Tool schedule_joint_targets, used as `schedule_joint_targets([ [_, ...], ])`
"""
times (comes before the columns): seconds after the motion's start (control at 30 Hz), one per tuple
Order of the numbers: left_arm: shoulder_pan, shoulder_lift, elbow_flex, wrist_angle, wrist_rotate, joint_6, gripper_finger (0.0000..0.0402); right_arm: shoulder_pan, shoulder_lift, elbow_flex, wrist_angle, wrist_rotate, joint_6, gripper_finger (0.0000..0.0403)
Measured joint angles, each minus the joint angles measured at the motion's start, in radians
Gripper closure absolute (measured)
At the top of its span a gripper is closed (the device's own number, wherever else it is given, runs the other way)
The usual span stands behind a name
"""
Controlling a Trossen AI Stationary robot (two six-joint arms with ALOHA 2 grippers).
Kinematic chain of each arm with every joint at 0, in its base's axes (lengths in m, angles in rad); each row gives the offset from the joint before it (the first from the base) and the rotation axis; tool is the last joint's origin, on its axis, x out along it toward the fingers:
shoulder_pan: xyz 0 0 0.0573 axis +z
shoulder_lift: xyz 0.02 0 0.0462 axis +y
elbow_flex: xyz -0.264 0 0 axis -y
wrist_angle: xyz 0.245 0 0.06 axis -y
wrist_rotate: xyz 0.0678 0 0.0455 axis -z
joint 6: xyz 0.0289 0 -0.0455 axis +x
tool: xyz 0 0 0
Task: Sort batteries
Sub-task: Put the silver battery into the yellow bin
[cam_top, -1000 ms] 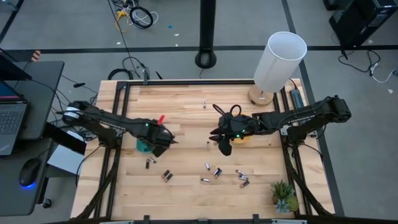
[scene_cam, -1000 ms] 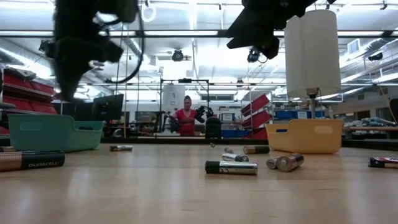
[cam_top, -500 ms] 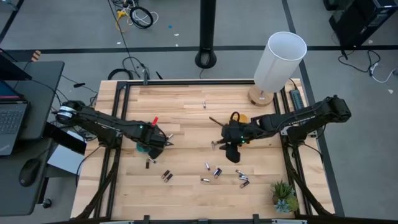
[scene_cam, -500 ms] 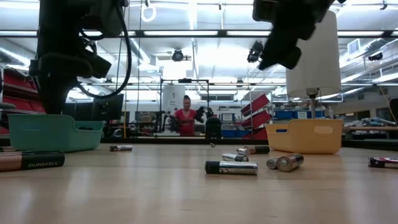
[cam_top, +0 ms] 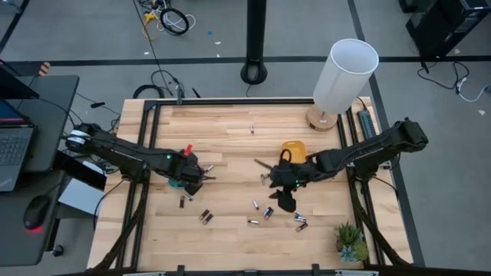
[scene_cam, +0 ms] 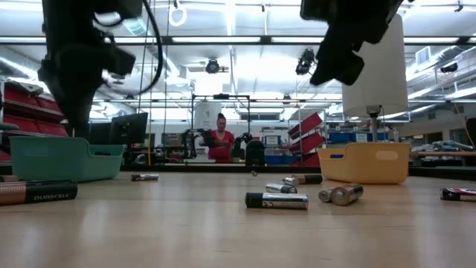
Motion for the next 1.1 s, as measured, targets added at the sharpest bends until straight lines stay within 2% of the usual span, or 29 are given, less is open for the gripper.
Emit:
schedule_joint_targets([
  [0.17, -0.045, -0.023, 0.073, 0.000, -0.060, -0.019, 0.0215, 0.035, 0.134, 0.055, 0.006, -0.002, 0.007, 0.0205],
  [0.37, -0.101, -0.023, 0.153, 0.017, -0.129, -0.041, 0.0215, 0.040, 0.258, 0.118, 0.006, 0.085, 0.054, 0.0213],
  [0.67, -0.233, -0.023, 0.175, 0.047, -0.355, -0.198, 0.0215, 0.071, 0.362, 0.122, 0.092, 0.092, 0.104, 0.0218],
  [0.9, -0.307, -0.023, 0.174, 0.038, -0.375, -0.202, 0.0215, 0.098, 0.413, 0.122, 0.121, 0.101, 0.121, 0.0222],
  [1.1, -0.326, -0.023, 0.174, 0.015, -0.379, -0.216, 0.0215, 0.097, 0.443, 0.122, 0.165, 0.146, 0.105, 0.0230],
])
